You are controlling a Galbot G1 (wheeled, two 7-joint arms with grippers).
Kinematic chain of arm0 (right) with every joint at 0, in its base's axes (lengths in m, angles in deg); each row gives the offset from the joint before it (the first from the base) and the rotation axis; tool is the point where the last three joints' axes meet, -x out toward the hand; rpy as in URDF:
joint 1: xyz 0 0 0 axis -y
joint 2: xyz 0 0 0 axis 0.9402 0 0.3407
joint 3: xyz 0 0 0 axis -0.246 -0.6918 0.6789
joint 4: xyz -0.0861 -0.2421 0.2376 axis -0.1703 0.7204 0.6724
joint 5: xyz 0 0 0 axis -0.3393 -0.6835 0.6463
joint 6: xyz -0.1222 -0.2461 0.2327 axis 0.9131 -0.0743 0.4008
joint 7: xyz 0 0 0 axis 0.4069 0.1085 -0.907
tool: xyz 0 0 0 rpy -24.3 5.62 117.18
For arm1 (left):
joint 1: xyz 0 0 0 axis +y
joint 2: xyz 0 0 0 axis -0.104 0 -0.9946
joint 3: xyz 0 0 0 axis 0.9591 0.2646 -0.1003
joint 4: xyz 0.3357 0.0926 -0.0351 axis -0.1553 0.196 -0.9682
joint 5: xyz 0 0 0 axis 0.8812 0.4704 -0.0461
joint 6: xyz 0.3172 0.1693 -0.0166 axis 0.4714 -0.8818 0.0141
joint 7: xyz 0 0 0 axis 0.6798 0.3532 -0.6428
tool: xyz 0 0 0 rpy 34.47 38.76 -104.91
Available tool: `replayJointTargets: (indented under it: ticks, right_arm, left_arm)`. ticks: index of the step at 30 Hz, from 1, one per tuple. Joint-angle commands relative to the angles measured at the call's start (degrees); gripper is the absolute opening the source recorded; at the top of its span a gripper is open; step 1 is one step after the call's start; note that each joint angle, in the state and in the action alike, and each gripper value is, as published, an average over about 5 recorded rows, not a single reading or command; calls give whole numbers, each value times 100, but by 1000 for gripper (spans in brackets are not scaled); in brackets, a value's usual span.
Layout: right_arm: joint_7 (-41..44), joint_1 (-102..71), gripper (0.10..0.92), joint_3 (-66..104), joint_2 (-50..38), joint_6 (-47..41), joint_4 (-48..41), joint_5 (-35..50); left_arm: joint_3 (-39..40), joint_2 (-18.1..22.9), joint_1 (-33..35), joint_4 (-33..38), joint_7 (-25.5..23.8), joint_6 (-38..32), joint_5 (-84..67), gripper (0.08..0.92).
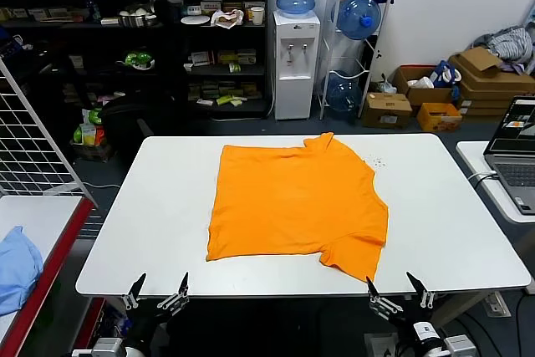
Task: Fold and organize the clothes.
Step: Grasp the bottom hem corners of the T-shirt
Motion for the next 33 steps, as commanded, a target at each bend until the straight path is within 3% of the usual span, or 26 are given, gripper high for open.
replayJointTargets:
  ticks: [1, 15, 33]
  right_arm:
    - [-46, 42, 921, -12, 1, -20, -11, -49]
    - [-609, 1193, 921, -487, 96, -809, -485, -112]
    - [-744, 1461, 921, -969, 451, -955, -857, -663]
  left_arm:
    - [99, -53, -149, -16, 3, 34, -158, 921]
    - [1070, -91, -1722, -799, 135, 460, -418, 921]
    - [1487, 94, -2163, -1164, 264, 499, -407, 921]
